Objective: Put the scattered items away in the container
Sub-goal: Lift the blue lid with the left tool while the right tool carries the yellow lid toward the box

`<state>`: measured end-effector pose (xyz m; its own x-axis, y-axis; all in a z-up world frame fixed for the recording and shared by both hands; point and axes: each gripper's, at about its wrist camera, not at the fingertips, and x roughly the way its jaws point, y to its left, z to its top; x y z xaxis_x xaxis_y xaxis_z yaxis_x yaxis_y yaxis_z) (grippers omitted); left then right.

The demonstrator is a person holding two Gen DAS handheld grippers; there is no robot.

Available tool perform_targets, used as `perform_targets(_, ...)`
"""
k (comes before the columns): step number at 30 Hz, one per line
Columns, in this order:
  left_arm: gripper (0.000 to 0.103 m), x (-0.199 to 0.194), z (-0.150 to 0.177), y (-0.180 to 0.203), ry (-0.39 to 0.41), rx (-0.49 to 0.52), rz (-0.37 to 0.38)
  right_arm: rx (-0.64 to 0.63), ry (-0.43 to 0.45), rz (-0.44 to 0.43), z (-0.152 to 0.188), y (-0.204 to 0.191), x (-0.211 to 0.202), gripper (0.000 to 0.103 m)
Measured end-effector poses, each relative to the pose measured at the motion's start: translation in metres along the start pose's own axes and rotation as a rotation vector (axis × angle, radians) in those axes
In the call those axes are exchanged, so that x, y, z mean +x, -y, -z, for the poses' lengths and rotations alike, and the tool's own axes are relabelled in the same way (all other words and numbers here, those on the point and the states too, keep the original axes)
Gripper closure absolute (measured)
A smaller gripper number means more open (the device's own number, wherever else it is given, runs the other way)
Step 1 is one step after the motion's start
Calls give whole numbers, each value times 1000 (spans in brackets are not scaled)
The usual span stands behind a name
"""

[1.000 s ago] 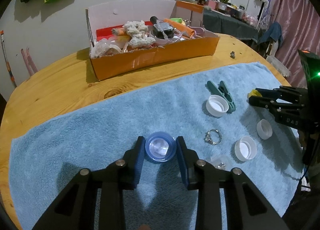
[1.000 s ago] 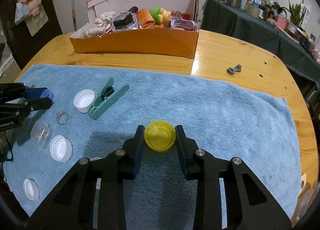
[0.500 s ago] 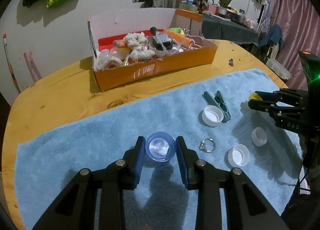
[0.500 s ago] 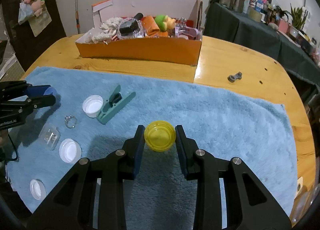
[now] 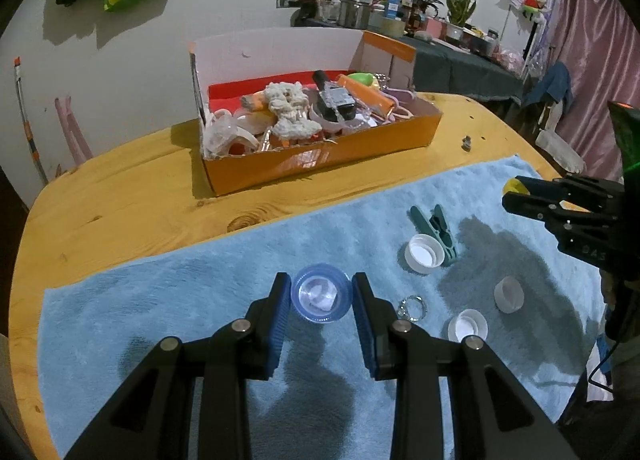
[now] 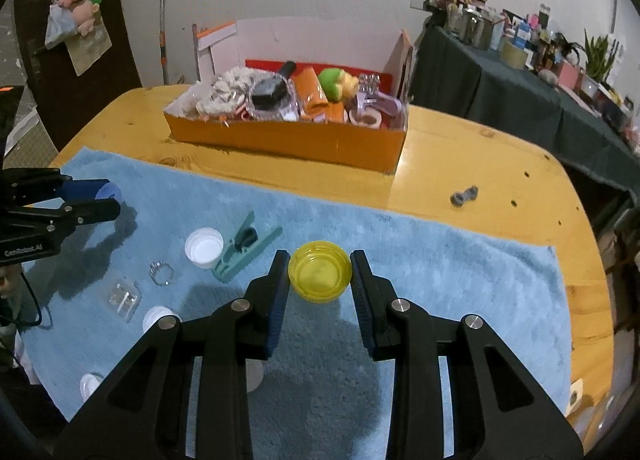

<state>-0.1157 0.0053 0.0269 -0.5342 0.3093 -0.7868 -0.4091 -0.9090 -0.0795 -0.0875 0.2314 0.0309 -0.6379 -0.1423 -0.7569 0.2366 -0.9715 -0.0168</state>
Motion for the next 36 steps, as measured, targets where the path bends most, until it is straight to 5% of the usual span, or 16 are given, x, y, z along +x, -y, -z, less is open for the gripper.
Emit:
perform_targets(23, 70, -23, -98, 1, 127, 24, -30, -74, 123, -23, -113, 5, -9, 74)
perform_targets(36, 70, 16, -132, -22, 118, -12, -80, -60, 82, -34, -141, 14, 43, 74)
